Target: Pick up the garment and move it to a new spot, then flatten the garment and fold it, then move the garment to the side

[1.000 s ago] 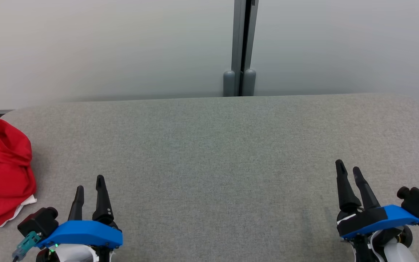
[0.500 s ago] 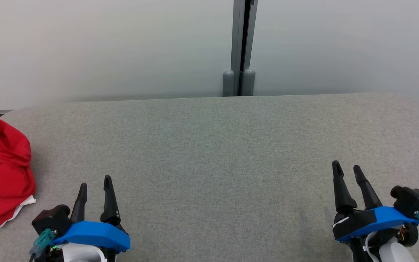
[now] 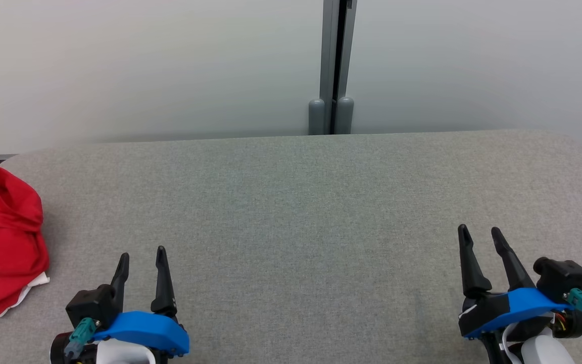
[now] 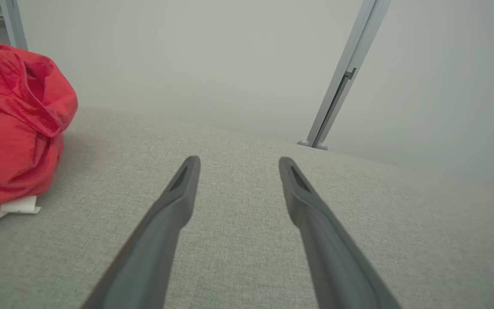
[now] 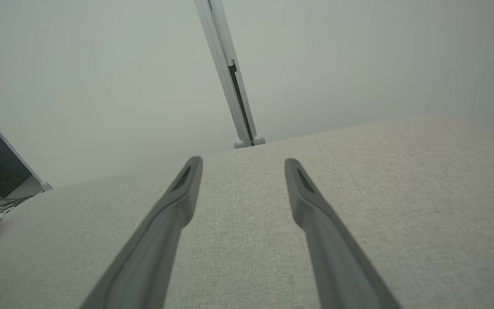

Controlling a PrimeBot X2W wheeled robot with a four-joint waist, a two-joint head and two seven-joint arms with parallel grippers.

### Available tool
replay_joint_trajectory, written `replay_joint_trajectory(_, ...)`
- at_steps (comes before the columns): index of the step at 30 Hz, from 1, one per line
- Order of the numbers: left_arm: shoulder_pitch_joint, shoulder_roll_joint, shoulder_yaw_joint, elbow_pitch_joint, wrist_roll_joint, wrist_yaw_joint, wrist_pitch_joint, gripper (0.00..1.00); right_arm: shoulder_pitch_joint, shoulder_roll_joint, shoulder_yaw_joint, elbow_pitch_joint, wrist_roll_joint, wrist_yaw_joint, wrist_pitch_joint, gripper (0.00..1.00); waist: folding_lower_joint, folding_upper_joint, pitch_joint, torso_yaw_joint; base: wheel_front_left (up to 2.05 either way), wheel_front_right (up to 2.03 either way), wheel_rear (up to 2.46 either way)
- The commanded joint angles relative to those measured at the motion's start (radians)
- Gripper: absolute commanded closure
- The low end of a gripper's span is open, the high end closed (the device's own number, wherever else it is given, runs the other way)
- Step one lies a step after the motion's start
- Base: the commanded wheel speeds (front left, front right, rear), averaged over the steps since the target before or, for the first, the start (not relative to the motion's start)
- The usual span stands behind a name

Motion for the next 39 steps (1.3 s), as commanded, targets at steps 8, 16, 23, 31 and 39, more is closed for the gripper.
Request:
replay_joint_trajectory(8, -0.002, 0.003, -0.021, 0.011, 0.074, 0.007, -0.023, 0.0, 0.0, 0.0, -0.013, 0.018, -0.099, 0.002, -0.024, 0.0, 0.0, 0.0, -0.003, 0.001, 0.0, 0.0, 0.0)
replay_joint_trajectory(16, 0.005, 0.003, -0.03, 0.026, 0.119, 0.019, -0.04, 0.0, -0.008, -0.001, -0.018, 0.042, -0.161, 0.003, -0.04, 0.0, 0.0, 0.0, -0.006, -0.001, 0.0, 0.0, 0.0)
replay_joint_trajectory(23, 0.003, 0.003, -0.028, 0.027, 0.145, 0.026, -0.051, 0.0, -0.015, -0.001, -0.026, 0.05, -0.213, 0.003, -0.053, 0.0, 0.0, 0.0, -0.007, 0.0, 0.0, 0.0, 0.0)
replay_joint_trajectory(31, 0.006, 0.003, -0.026, 0.032, 0.189, 0.036, -0.066, 0.0, -0.018, -0.002, -0.035, 0.054, -0.264, 0.003, -0.068, 0.0, 0.0, 0.0, -0.006, 0.004, 0.0, 0.0, 0.0)
replay_joint_trajectory(39, 0.005, 0.003, -0.042, 0.028, 0.165, 0.044, -0.064, 0.0, -0.004, -0.001, -0.036, 0.043, -0.268, 0.003, -0.065, 0.0, 0.0, 0.0, 0.011, 0.062, 0.0, 0.0, 0.0)
